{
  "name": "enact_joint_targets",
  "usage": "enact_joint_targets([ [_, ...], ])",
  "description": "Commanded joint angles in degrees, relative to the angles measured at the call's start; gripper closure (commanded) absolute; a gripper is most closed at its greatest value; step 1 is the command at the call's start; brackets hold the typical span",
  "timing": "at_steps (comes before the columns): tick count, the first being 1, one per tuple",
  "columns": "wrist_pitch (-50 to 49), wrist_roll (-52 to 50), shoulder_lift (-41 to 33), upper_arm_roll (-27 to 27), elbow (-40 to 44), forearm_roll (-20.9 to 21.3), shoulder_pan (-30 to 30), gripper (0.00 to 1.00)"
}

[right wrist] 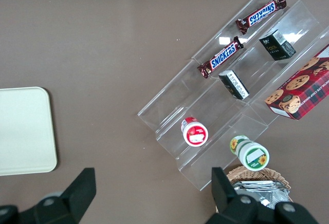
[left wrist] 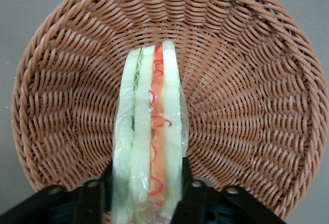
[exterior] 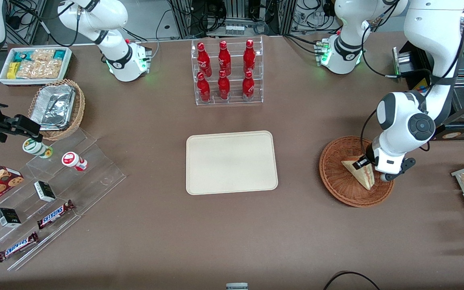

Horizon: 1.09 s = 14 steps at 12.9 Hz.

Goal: Place sandwich from basket to tray
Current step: 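Lift the sandwich out of the basket and carry it over the cream tray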

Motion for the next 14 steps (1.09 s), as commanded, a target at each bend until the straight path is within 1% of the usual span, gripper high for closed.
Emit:
enact_joint_targets([
  [1,-3.8,1.9,-2.0,-0.5,1.2,0.9,0.4,1.0],
  [4,-13.2,6.6,-2.4,-1.0,6.4,0.8,-0.4,1.0],
  [6,-14.8,8.3,-2.3,-1.6,7.4,0.8,-3.2,1.0],
  [8,-16.5,7.3,-1.7,-1.6,9.6,0.7,-7.4,1.0],
  [9,-17.4,6.3,-0.7,-1.6,11.5,0.6,-9.6,1.0],
  [11,-19.5,0.2,1.3,-1.6,15.6,0.6,-14.7,1.0],
  [14,-21.4,-4.5,5.8,-1.6,22.4,0.6,-21.9,1.0],
])
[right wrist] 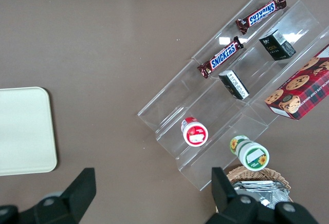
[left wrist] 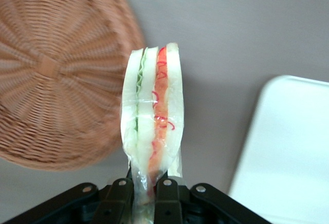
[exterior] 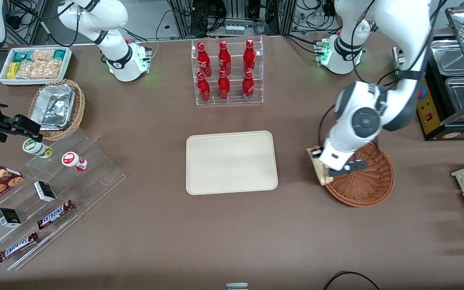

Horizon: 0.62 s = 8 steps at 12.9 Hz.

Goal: Place sandwich from basket to tray
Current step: 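Lift the sandwich out of the basket and carry it over the cream tray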

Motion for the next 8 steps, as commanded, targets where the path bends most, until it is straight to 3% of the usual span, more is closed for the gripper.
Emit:
enact_joint_targets([
  [1,-2.1,-2.9,5.9,0.7,8.1,0.4,-5.4,1.0],
  [8,-2.1,-12.2,21.0,0.7,25.3,-0.1,-17.6,1.0],
])
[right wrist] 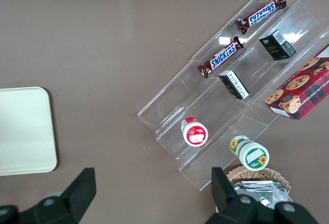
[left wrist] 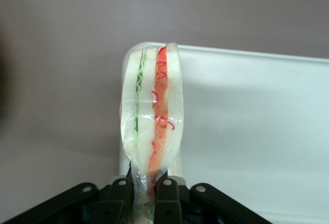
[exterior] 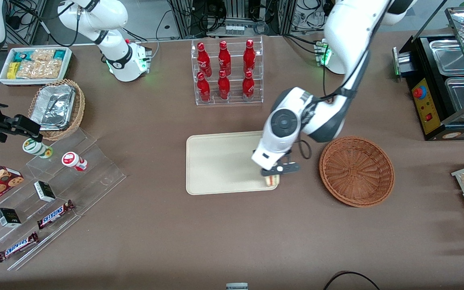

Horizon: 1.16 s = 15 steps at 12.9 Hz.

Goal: Place sandwich from basket to tray
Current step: 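Lift the sandwich out of the basket and carry it over the cream tray, then lower the sandwich onto the tray and open the left gripper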

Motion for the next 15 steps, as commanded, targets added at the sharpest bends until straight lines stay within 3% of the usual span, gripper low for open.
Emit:
enact_joint_targets([
  [1,-2.0,-3.4,7.2,0.8,9.7,0.0,-4.7,1.0],
  [7,-2.5,-6.0,13.0,0.8,16.5,-0.2,-8.9,1.0],
  [15,-2.2,-9.7,14.8,0.9,17.2,0.3,-10.2,1.0],
])
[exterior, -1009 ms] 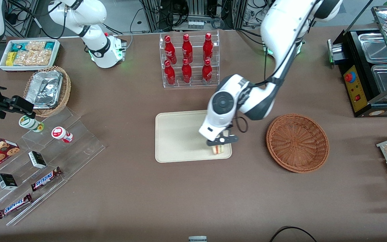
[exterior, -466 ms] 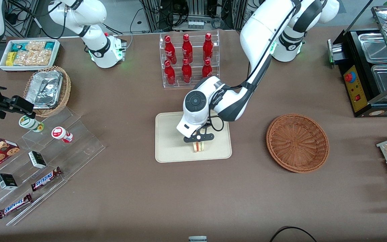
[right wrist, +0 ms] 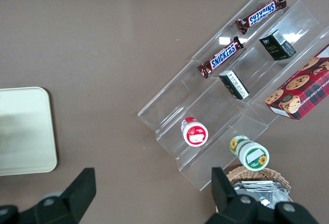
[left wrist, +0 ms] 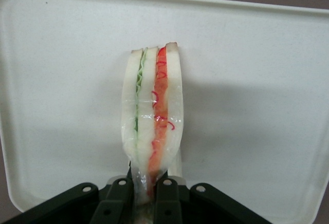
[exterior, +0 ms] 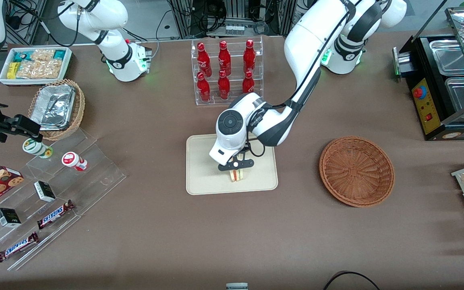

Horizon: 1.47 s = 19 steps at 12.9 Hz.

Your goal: Place sandwich from basket to tray

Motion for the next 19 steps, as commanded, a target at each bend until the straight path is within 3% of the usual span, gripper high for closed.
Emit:
enact_joint_targets([
  [1,-1.2,-1.9,1.3,0.9,2.5,0.3,-1.3,0.67],
  [2,-1.2,-2.2,1.4,0.9,2.5,0.3,-1.3,0.31],
  [3,-1.2,-2.2,1.3,0.9,2.5,0.4,-1.3,0.19],
  [4,-1.5,-2.2,1.1,1.0,2.7,0.5,-1.3,0.0],
  [11,-11.4,-1.8,-2.3,1.2,9.3,0.3,-0.1,0.0],
  [16,-20.5,0.3,-7.7,2.0,7.9,0.7,2.4,0.0],
  [19,-18.0,6.0,-15.1,2.1,-0.1,0.5,7.9,0.0],
])
